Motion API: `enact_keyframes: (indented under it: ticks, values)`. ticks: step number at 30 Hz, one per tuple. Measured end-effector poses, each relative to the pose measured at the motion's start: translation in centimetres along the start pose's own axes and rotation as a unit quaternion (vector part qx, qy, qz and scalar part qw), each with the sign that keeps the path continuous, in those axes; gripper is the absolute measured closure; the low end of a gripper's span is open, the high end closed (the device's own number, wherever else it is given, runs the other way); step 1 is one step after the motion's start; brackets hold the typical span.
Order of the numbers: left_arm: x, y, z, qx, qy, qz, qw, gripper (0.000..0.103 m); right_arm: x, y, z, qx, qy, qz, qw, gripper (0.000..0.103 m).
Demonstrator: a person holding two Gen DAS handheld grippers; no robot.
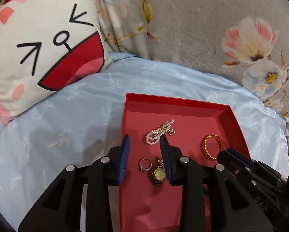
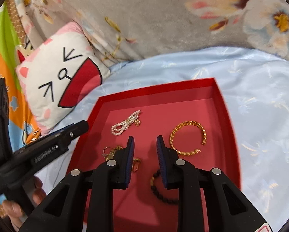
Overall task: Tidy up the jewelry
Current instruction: 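Withdraw both tools from the tray toward the remaining jewelry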
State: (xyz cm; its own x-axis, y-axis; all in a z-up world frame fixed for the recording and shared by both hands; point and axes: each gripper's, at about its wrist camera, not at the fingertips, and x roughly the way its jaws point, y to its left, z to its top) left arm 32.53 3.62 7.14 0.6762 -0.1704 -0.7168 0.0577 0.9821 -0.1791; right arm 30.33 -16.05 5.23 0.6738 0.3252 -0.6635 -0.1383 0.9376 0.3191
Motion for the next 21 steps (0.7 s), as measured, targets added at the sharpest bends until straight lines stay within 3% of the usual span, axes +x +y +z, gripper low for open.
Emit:
enact_keyframes:
  ticks: [2,11,15,21]
  values:
    - [-1.5,0.2,-0.5,-0.002,-0.009,-0.002,1.0,0.066,-2.0,0.2,-0.9,-0.006,-0.011,0.0,1.0,0.079]
    - [-8.5,0.7,-6.6,0.003,-0.024,-0.001,0.9997,0.064,-11.5,0.5,-8.6,-0.025,-0.041,-0.022,0.999,0.075]
    - [-10.7,0.6,-10.2,0.009,-0.026,0.014,0.9995,0.06,-14.3,-0.2,-12.3,-0.012,-0.036,-0.033,0.999,0.075]
    - [-12.7,-0.3,-15.4,0.008,-0.004,0.008,0.9999,0.06,-16.4,-1.1,-17.2,0.009,-0.009,-0.035,0.999,0.075]
